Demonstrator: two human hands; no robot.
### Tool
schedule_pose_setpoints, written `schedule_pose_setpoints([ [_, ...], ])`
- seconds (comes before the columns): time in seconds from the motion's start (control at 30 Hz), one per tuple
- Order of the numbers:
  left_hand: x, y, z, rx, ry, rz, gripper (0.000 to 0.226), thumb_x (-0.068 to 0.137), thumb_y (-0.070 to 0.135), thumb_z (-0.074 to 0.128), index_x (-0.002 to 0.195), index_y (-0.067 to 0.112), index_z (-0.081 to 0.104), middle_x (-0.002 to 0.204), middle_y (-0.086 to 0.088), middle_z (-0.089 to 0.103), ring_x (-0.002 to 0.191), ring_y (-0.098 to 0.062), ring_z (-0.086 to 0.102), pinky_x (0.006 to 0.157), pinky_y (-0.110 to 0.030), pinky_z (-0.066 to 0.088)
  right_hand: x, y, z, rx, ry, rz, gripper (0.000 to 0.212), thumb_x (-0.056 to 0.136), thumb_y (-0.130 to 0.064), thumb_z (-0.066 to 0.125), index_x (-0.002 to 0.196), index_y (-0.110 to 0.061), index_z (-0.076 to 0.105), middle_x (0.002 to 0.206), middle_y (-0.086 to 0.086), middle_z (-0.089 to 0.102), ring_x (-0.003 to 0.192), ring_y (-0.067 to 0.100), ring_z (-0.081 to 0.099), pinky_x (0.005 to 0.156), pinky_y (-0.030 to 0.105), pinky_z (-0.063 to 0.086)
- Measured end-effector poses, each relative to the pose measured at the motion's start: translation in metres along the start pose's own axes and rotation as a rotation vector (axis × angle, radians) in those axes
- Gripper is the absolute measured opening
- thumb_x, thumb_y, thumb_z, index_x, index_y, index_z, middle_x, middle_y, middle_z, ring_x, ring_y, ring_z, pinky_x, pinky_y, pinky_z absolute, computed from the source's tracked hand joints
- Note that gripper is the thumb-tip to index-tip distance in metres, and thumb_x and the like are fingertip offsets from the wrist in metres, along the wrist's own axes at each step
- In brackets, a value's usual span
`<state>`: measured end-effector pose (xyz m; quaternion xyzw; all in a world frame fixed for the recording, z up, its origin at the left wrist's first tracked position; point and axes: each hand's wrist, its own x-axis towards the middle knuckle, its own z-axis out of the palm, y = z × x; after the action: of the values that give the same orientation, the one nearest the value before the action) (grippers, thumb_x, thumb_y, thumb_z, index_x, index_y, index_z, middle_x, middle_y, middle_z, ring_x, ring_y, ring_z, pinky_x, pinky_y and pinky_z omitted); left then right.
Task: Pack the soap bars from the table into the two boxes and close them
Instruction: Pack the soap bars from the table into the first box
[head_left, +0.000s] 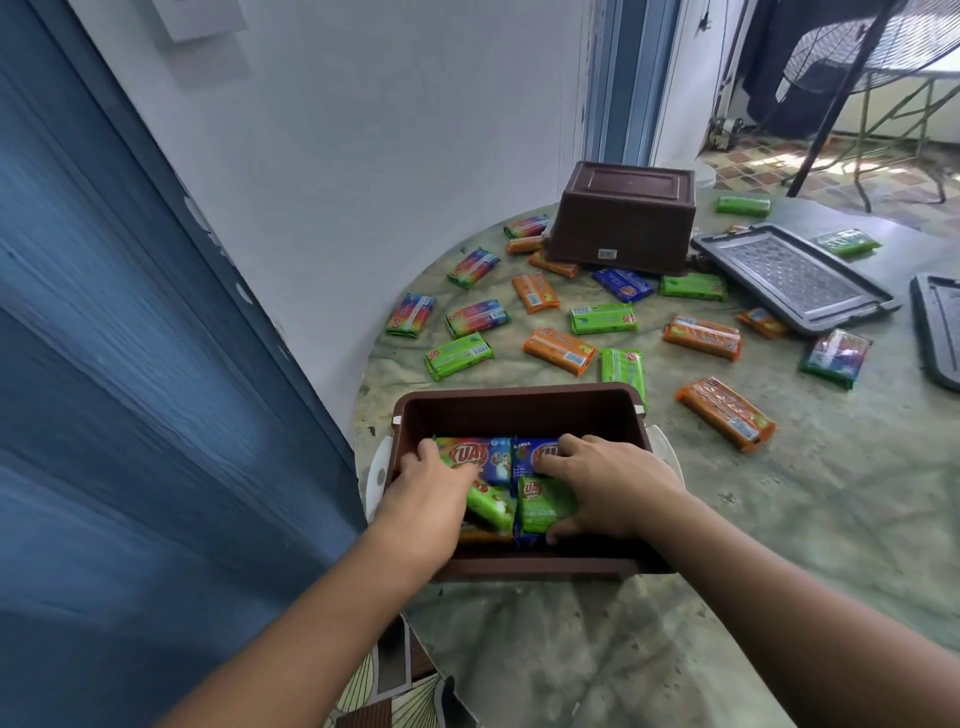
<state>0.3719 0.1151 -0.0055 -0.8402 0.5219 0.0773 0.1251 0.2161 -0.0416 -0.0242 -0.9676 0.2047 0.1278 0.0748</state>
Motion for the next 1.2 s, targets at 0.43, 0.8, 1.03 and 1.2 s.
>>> schedule_pose_setpoints([
  [0.43, 0.029, -0.021, 0.020, -0.205, -0.111, 0.271, 0.076, 0.070, 0.059, 0.081, 0.131, 0.041, 0.040, 0.121, 0.006, 0.042, 0.119, -0.022, 0.047, 0.083, -0.038, 0.045, 0.001, 0.003, 0.004, -0.039, 0.031, -0.001, 0.096, 0.065, -0.082, 0.070, 0.144, -0.036, 0.042, 0.131, -0.006, 0.053, 0.116, 0.021, 0.056, 0.084, 0.039, 0.052],
  [0.8, 0.022, -0.022, 0.028, -0.302, 0.042, 0.232, 0.059, 0.076, 0.060, 0.072, 0.127, 0.046, 0.047, 0.118, 0.018, 0.043, 0.121, -0.009, 0.046, 0.076, -0.032, 0.039, 0.000, 0.005, 0.005, -0.065, -0.017, -0.028, 0.088, 0.065, -0.059, 0.077, 0.141, -0.035, 0.038, 0.128, -0.003, 0.052, 0.110, 0.022, 0.054, 0.081, 0.039, 0.052],
  [1.03, 0.023, -0.026, 0.032, -0.397, 0.094, 0.243, 0.055, 0.075, 0.057, 0.075, 0.126, 0.043, 0.059, 0.113, 0.019, 0.050, 0.116, -0.005, 0.046, 0.088, -0.034, 0.048, -0.002, 0.009, 0.005, 0.130, 0.071, -0.012, 0.054, 0.082, -0.059, 0.047, 0.132, -0.042, 0.056, 0.120, -0.007, 0.069, 0.105, 0.021, 0.066, 0.081, 0.038, 0.057],
  [1.2, 0.024, -0.028, 0.034, -0.423, 0.183, 0.265, 0.039, 0.080, 0.050, 0.072, 0.117, 0.040, 0.068, 0.109, 0.019, 0.057, 0.108, -0.005, 0.046, 0.095, -0.034, 0.046, 0.003, 0.011, 0.004, 0.140, 0.072, 0.041, 0.049, 0.103, -0.051, 0.034, 0.152, -0.054, 0.033, 0.128, -0.001, 0.069, 0.109, 0.026, 0.066, 0.086, 0.039, 0.053],
])
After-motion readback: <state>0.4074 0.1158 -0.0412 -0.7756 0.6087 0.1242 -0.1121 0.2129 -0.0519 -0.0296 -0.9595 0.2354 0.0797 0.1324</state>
